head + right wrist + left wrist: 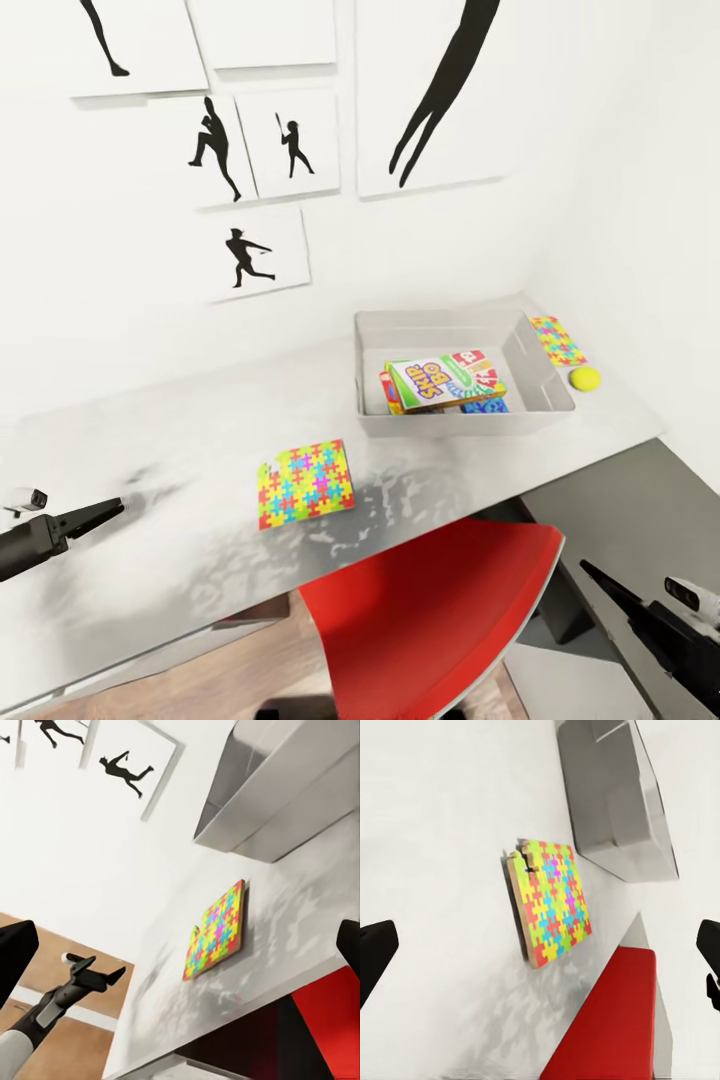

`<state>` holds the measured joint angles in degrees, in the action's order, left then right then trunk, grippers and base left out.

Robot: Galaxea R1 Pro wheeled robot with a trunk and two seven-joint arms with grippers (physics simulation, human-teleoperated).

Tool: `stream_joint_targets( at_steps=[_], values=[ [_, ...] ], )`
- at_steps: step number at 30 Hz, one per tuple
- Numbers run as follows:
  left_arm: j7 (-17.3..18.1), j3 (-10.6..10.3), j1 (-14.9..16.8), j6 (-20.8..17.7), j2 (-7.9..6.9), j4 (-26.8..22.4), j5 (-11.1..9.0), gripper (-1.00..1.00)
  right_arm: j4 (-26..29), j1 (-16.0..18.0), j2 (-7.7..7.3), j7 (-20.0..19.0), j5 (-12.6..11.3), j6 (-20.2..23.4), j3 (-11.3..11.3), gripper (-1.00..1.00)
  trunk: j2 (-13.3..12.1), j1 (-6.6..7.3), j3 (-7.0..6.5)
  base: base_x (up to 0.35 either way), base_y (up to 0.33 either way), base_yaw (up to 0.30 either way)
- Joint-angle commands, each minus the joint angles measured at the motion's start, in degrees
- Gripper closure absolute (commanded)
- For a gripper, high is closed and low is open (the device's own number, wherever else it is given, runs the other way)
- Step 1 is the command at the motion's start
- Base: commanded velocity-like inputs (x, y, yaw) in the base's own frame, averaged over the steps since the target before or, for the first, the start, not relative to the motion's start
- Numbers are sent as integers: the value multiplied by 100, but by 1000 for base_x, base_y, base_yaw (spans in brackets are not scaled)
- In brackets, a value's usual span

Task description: Put all the toys in the child's room - the three board games (two on the bed and one on the table), the two jigsaw puzzles on the table, and the tennis ball on the table - inside the toy box on the table in the child's room.

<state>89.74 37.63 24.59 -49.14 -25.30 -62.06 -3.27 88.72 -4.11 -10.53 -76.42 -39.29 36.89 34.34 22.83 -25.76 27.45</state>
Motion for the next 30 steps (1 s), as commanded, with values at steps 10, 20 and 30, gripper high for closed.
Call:
stream_joint_targets(
  at_steps=[10, 20, 30],
  values=[
    [26, 0, 2, -58, -1, 1, 5, -100, 13, -2, 4, 325, -34, 53, -14, -100, 9, -2, 7, -56, 87, 0],
    [26, 4, 2, -54, -1, 1, 2, -100, 51, -2, 7, 615, -33, 54, -39, -100, 9, -2, 7, -74, 109, 0],
    [26, -1, 2, -52, 5, 1, 1, -100, 85, 5, 15, 806, -35, 146, -50, -100, 9, -2, 7, -31, 113, 0]
  ],
)
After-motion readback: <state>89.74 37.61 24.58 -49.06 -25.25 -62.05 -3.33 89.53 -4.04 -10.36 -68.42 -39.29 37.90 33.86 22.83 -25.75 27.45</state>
